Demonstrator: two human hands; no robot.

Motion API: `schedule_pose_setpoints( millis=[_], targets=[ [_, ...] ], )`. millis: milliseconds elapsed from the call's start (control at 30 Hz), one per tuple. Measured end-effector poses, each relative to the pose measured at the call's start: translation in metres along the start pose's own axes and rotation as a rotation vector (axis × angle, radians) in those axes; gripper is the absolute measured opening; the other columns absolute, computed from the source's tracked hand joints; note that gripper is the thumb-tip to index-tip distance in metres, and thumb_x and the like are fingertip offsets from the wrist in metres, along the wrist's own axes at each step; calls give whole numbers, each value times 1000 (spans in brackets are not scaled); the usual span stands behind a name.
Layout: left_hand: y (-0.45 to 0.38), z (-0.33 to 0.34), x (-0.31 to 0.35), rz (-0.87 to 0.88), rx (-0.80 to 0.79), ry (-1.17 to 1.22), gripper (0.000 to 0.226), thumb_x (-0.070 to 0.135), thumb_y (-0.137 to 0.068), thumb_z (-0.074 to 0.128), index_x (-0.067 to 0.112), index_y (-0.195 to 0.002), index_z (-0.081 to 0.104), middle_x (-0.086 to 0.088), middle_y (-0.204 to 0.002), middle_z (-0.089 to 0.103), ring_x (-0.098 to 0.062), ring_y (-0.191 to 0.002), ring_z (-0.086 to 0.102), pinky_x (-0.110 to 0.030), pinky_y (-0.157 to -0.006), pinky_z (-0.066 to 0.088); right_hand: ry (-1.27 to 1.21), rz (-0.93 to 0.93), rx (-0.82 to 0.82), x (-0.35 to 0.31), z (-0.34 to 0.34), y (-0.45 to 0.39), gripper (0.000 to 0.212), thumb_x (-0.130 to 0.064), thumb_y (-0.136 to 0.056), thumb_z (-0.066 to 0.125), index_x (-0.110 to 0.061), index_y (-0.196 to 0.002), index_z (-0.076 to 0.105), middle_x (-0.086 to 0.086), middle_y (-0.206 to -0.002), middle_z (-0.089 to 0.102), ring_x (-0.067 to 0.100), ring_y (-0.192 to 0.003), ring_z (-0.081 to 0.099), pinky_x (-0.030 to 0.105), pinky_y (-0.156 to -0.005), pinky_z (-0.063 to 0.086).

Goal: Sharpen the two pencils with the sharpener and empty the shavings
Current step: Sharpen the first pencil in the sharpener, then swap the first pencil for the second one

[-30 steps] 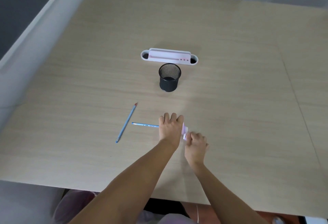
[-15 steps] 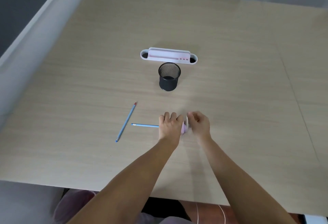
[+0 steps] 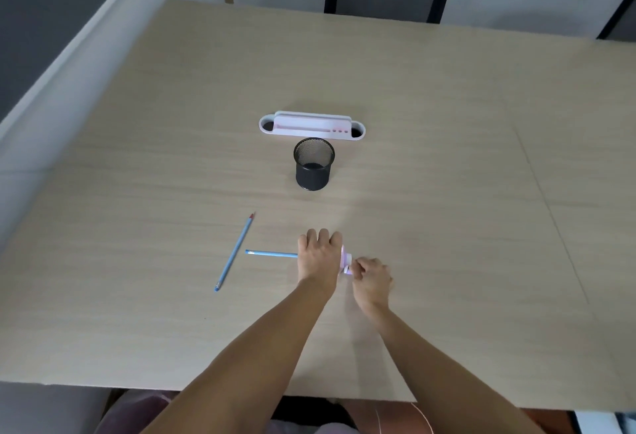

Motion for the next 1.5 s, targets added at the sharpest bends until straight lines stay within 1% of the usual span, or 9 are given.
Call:
schedule_pose_setpoints(
  millis=[67,133,267,400,533,667,1033,1333,1500],
  targets=[
    [0,0,0,16,-25,-21,48,13,-67,73,14,-107,45,-4,-103,54,-27,-96,47,-34,-84,36,-3,-85,-118,-3,-9,-6,38,-4,-85,48,-29,-56,50,8,-75,56,32,-83,57,36,-71,40],
    [0,0,-1,34,-86,-45,64,20,-64,79,14,-115,40,-5,-110,51,-26,-101,46,-34,-88,36,-41,-122,-224,-4,-20,-6,19,-7,-85,56,-20,-97,64,10,-97,60,27,-95,62,35,-82,49],
    [0,-7,-7,107,-199,115,99,21,-59,87,15,-134,24,-8,-121,41,-27,-108,45,-34,-84,43,-9,-247,-382,-6,-31,-2,72,-14,-69,75,-21,-133,42,3,-114,50,13,-104,56,6,-77,41],
    [-1,-22,-36,105,-274,516,96,2,-69,72,17,-144,14,-10,-128,36,-30,-115,44,-39,-92,41,-15,-359,-377,-23,-37,1,83,-21,-61,82,-24,-133,41,-5,-115,47,9,-100,52,-2,-71,39],
    [1,-19,-65,114,-308,390,49,5,-83,50,17,-129,39,-8,-125,52,-28,-114,50,-36,-98,33,106,-498,-355,-49,-35,2,66,-29,-66,76,-18,-126,50,1,-115,57,17,-94,57,20,-78,44],
    [5,-5,-72,83,-347,471,20,23,-97,43,15,-112,54,-9,-111,64,-31,-104,55,-32,-84,35,182,-526,-335,-61,-34,4,45,-22,-73,70,-12,-115,59,9,-105,61,28,-88,59,29,-76,46],
    [4,-1,-83,128,-307,565,27,24,-93,52,11,-72,59,-6,-72,53,-23,-71,46,-28,-65,35,291,-538,-319,-68,-33,5,44,-16,-78,67,-11,-120,56,12,-110,58,31,-95,57,30,-79,44],
    [8,1,-89,7,-165,549,34,44,-87,61,12,-82,70,-9,-84,67,-29,-86,61,-28,-68,34,312,-544,-291,-66,-32,6,38,-12,-79,60,-12,-117,57,12,-107,58,32,-89,56,29,-73,42],
    [12,3,-108,-109,-188,424,55,71,-67,65,18,-69,54,3,-77,54,-23,-86,59,-27,-72,36,294,-535,-293,-65,-30,7,37,-13,-80,60,-12,-117,56,10,-106,57,28,-86,54,26,-69,38]
  ],
)
Point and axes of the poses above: each hand's wrist, its own y-axis away from the middle knuckle, its own z-axis out of the palm, x = y × z, the point moved 3 cm from there along -y, towards the middle knuckle
